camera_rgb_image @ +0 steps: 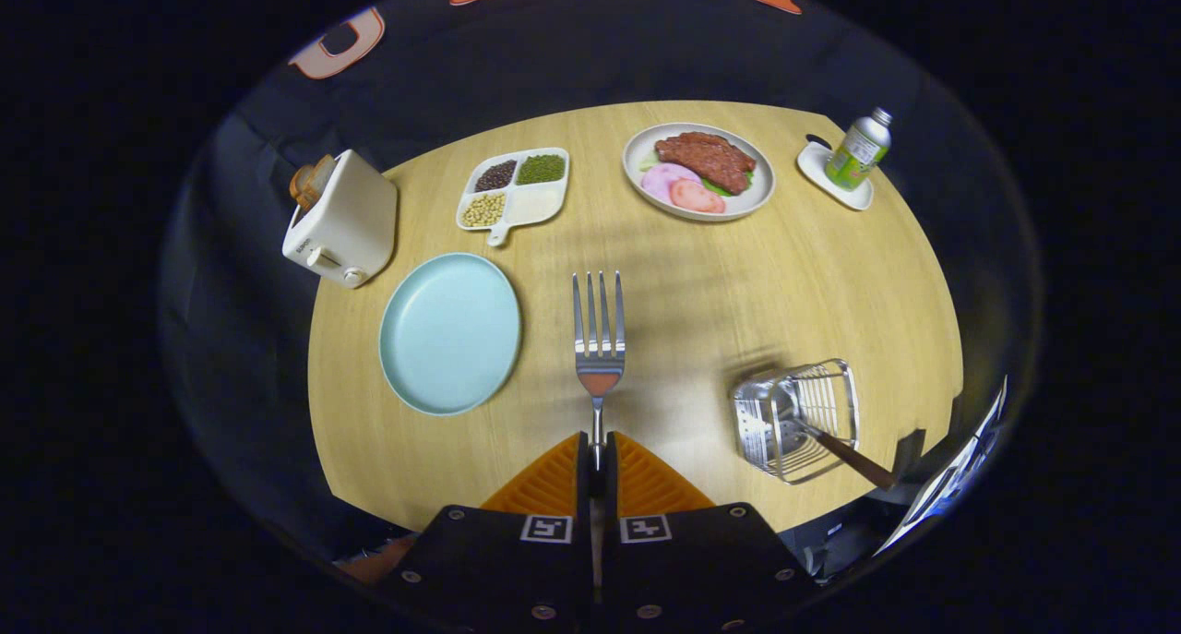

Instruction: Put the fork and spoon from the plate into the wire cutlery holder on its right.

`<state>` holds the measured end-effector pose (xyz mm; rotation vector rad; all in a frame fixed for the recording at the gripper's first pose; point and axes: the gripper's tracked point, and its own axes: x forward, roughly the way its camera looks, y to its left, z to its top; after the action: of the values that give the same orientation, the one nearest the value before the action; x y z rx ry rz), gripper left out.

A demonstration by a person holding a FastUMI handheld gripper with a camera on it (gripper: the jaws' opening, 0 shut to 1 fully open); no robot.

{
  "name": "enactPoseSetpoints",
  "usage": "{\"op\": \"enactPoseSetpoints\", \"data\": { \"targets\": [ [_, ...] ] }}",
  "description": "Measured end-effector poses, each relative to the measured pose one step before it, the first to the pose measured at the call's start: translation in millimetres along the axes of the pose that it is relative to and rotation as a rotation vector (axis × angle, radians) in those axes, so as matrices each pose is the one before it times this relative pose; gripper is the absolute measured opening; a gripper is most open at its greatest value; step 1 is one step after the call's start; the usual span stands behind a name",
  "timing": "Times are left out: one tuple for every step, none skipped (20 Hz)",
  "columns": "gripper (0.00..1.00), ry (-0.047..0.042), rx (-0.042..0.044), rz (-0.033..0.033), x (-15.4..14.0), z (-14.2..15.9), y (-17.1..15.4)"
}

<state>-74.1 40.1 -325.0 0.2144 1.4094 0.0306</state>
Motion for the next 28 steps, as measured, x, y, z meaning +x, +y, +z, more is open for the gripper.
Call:
{"op": "enactPoseSetpoints", "data": {
  "targets": [
    [0.05, 0.00324, 0.01508, -0.01153, -2.46, -4.15, -15.33],
    [0.05, 0.00604, 0.01207, -0.00704, -3.94, -4.33, -13.52],
    [0.05, 0.00308, 0.00744, -0.00847, -2.51, -3.46, -12.09],
    [0.05, 0.00565, -0.00211, -0.00802, -2.55, -3.62, -10.78],
    [0.05, -0.00016, 0.00080, -0.00802, -2.14, -1.21, -11.34],
    [0.05, 0.00324, 0.00349, -0.00308, -1.68, -1.53, -9.60],
    [0.05, 0.00952, 0.00529, -0.00633, -0.86, -3.18, -8.90],
    [0.05, 0.00686, -0.00121, -0.00573, 0.38, -2.65, -8.38],
    [0.05, 0.00861, -0.00711, -0.00410, 0.69, -3.66, -7.50],
    [0.05, 0.01174, -0.00720, -0.00518, 1.66, -3.31, -6.20],
    [0.05, 0.00968, -0.00528, 0.00315, 1.45, -4.12, -3.64],
    [0.04, 0.00817, 0.00610, 0.00700, 2.08, -2.90, -2.22],
    [0.05, 0.01162, 0.00770, 0.00977, 0.33, -5.87, -1.53],
    [0.05, 0.01403, 0.00431, 0.01031, 1.52, -4.60, -1.27],
    [0.05, 0.00656, 0.00134, 0.00823, 2.35, -2.51, -1.81],
    [0.05, 0.00562, -0.00269, 0.00048, 1.95, -0.87, -2.83],
    [0.05, 0.00266, -0.00021, -0.00429, 1.86, -0.80, -2.85],
    [0.08, -0.00098, -0.00147, 0.00757, 0.79, 1.00, -0.47],
    [0.08, -0.00569, 0.00750, 0.02056, -0.92, 1.64, 3.30],
    [0.10, -0.01415, 0.01160, 0.01491, 0.28, 4.34, 1.23],
    [0.11, -0.01472, 0.01245, 0.01977, -3.37, 3.76, 1.52],
    [0.12, -0.02046, 0.01052, 0.01757, -2.67, 4.93, 1.45],
    [0.12, -0.02101, 0.00747, 0.01344, -3.56, 4.77, -0.14],
    [0.12, -0.02565, -0.00090, 0.01261, -3.47, 6.31, 1.46],
    [0.12, -0.03293, -0.00546, 0.01413, -5.22, 8.46, 0.82],
    [0.16, -0.05257, -0.01059, 0.01844, -4.54, 12.02, 2.46],
    [0.20, -0.04532, -0.00782, 0.01231, -5.56, 10.65, 3.03],
    [0.28, -0.05905, -0.00715, 0.01468, -6.57, 13.35, 3.05]
  ]
}}
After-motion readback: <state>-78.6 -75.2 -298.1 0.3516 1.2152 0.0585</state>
